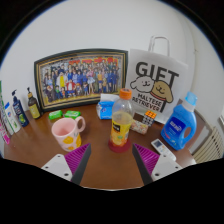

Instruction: Pour water

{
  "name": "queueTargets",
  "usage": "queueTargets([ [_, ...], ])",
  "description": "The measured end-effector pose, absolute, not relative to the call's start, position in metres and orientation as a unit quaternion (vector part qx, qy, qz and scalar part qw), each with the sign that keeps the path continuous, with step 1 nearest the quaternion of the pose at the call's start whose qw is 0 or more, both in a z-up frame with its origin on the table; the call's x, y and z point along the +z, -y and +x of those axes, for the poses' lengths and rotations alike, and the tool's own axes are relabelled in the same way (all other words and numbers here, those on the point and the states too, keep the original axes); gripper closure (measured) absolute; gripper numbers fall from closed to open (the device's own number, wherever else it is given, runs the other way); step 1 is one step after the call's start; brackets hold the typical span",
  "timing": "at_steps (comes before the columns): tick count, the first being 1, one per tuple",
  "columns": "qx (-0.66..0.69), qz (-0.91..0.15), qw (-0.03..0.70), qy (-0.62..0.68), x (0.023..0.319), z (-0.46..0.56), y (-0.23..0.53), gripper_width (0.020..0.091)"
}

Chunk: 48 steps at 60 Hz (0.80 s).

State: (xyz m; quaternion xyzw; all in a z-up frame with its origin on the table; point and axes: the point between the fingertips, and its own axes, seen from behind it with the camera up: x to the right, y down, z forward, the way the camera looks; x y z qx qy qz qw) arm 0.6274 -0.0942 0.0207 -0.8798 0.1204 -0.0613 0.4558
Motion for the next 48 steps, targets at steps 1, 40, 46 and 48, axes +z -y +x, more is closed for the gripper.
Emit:
queueTargets([
  [1, -0.063, -0.881, 0.453, -0.122, 0.025, 0.623, 0.102, 0.0245],
  [40, -0.074, -0.885, 0.448, -0.101, 0.128, 0.498, 0.304, 0.0248],
  [46, -0.084, -0.886, 0.444, -0.101, 0.129, 0.501, 0.310, 0.0246],
  [48, -0.089, -0.886, 0.444, -0.097, 0.129, 0.502, 0.311, 0.0246],
])
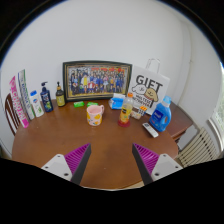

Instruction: Pour water

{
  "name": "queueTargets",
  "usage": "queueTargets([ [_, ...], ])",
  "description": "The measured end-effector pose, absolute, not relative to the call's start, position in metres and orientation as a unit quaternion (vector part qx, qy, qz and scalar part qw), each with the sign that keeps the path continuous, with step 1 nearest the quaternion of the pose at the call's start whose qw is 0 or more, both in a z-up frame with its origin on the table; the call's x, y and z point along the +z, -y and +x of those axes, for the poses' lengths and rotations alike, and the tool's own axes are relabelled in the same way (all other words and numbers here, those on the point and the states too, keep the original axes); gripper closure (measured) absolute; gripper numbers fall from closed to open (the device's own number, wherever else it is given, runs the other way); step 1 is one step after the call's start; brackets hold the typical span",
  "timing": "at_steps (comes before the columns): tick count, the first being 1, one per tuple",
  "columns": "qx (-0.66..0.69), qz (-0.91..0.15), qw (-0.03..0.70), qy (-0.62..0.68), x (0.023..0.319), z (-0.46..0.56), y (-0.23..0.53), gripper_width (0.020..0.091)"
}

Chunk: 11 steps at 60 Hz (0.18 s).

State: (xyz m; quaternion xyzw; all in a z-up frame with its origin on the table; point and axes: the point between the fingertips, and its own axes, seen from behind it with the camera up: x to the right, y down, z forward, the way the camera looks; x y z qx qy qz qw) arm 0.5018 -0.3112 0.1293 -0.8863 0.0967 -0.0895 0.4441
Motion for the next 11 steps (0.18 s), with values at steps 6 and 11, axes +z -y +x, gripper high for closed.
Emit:
queueTargets([
  [6, -0.100, -0.886, 0.444, -0.089, 0.1303, 0.5023, 0.3129, 0.0250],
  [11, -0.093, -0.885, 0.447, -0.093, 0.1325, 0.4999, 0.3111, 0.0246],
])
